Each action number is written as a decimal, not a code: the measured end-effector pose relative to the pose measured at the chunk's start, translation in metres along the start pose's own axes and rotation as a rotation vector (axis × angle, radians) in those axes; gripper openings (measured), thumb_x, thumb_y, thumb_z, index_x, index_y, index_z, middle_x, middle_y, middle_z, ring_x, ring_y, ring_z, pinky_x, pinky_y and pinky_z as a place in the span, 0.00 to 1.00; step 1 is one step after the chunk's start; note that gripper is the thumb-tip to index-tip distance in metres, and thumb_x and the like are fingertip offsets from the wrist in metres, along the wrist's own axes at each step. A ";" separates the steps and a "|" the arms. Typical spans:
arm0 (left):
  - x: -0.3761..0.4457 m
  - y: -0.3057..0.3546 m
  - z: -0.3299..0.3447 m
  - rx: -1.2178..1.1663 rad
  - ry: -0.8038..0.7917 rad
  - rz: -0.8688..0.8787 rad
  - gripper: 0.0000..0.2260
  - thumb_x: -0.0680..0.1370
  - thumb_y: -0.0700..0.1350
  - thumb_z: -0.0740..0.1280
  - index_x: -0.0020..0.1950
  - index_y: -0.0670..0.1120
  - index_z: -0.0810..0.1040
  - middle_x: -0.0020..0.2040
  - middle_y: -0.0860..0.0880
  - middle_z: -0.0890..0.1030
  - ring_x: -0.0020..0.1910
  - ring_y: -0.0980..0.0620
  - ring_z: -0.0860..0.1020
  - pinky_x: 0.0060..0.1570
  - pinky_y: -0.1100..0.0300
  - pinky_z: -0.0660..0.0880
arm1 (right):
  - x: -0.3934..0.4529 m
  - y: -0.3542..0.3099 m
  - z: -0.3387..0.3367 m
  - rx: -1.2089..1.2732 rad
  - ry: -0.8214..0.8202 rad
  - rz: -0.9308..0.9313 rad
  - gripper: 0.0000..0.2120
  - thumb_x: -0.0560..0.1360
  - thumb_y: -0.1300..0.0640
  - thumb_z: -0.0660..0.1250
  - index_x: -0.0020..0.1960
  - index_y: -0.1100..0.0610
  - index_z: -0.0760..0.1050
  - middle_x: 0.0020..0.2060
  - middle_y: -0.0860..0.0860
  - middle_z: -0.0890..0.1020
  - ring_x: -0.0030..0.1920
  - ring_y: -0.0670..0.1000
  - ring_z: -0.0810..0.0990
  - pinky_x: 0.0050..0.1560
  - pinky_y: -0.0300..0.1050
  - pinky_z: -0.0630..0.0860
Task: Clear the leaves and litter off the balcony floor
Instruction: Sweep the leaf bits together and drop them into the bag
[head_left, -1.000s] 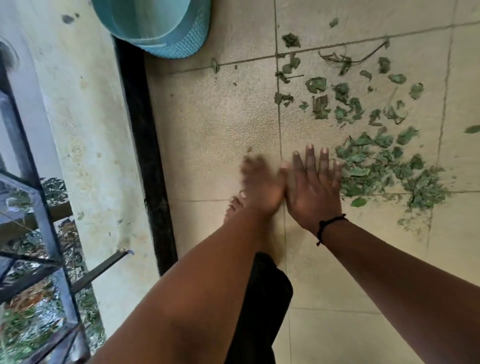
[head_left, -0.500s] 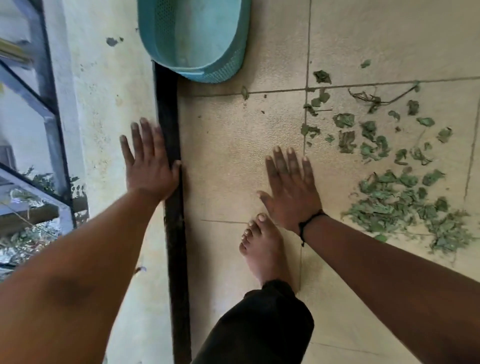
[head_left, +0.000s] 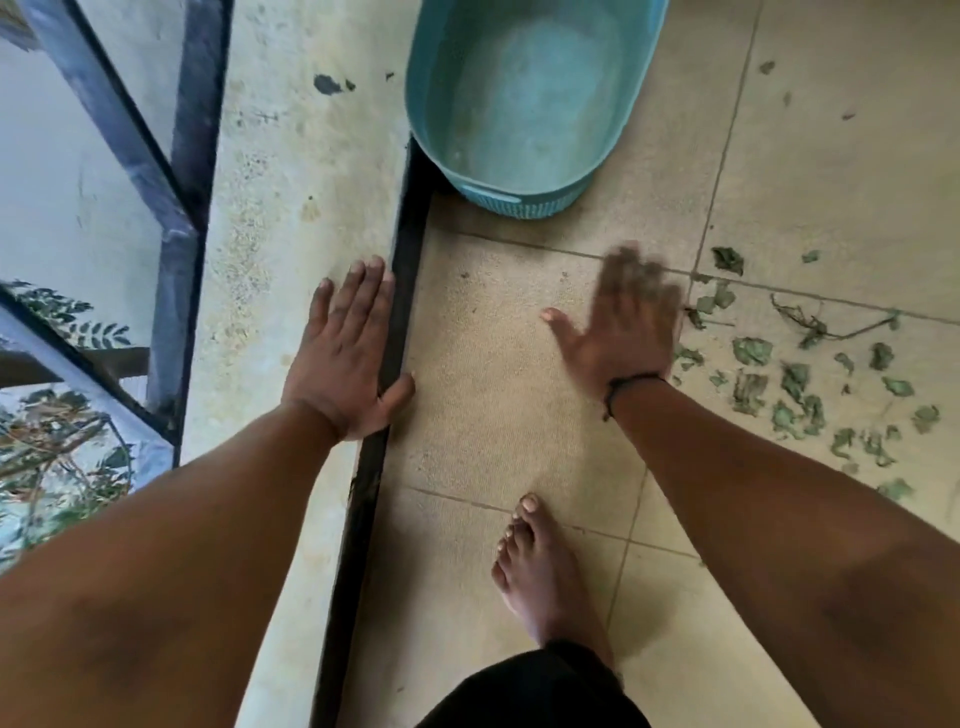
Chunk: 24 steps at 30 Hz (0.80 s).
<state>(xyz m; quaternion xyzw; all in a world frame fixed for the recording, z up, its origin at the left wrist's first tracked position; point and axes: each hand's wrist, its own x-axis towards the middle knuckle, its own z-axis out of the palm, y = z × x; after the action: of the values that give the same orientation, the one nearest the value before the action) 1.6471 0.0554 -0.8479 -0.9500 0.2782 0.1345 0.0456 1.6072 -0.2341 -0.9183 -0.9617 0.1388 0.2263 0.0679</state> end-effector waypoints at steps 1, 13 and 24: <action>0.000 -0.001 0.000 -0.004 0.001 -0.004 0.43 0.73 0.61 0.54 0.79 0.40 0.40 0.79 0.43 0.44 0.78 0.50 0.35 0.77 0.50 0.37 | -0.008 0.019 0.002 0.020 0.008 0.106 0.45 0.76 0.27 0.37 0.79 0.59 0.37 0.79 0.58 0.42 0.78 0.61 0.41 0.73 0.59 0.34; -0.003 0.000 0.000 -0.041 -0.010 -0.019 0.42 0.73 0.61 0.55 0.80 0.38 0.46 0.81 0.42 0.47 0.78 0.52 0.35 0.77 0.52 0.36 | 0.022 0.053 -0.019 -0.057 0.086 -0.023 0.43 0.78 0.30 0.40 0.80 0.60 0.40 0.79 0.59 0.43 0.78 0.62 0.41 0.74 0.58 0.34; 0.002 0.000 -0.001 -0.100 0.039 -0.063 0.43 0.72 0.60 0.55 0.80 0.37 0.47 0.80 0.38 0.49 0.78 0.54 0.36 0.76 0.54 0.35 | -0.077 0.164 0.003 0.229 -0.041 0.669 0.50 0.75 0.27 0.42 0.78 0.65 0.38 0.78 0.62 0.42 0.78 0.62 0.40 0.75 0.57 0.35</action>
<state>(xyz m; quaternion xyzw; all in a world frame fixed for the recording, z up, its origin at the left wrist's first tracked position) 1.6488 0.0539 -0.8473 -0.9618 0.2420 0.1280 -0.0033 1.4909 -0.3716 -0.8975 -0.8445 0.4692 0.2381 0.1002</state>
